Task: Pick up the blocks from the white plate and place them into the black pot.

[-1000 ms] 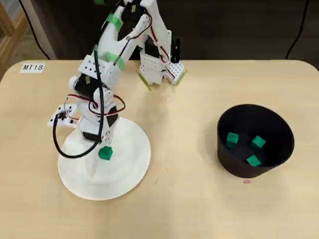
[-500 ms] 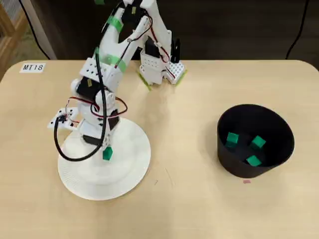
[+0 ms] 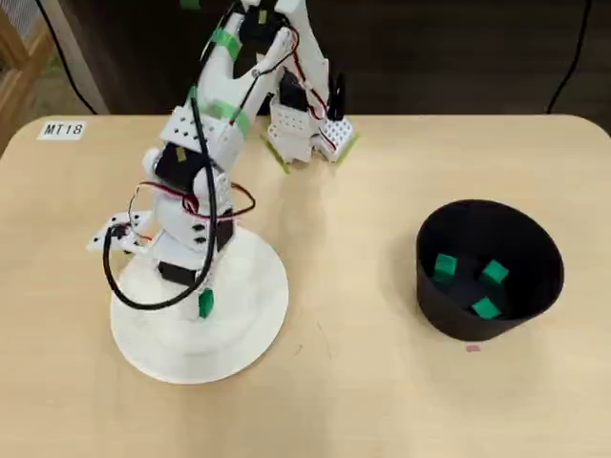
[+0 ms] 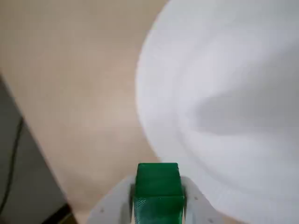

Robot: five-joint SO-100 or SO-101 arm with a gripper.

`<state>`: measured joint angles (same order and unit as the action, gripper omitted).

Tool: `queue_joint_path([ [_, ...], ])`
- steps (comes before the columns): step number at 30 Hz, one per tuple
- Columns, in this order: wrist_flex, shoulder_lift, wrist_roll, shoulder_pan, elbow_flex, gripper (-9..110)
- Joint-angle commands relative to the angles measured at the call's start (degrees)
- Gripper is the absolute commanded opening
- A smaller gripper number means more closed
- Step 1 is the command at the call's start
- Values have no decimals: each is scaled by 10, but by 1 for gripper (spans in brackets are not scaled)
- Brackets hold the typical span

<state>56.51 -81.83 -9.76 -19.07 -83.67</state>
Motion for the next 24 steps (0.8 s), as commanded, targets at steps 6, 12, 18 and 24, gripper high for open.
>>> queue_joint_path([
  [6,-49,-175,46,188,-6,-2],
  [12,-129,-319,55,346,-147,-2],
  [18,-206,-439,57,484,-307,-2],
  [24,-293,-466,62,559,-430,-2],
])
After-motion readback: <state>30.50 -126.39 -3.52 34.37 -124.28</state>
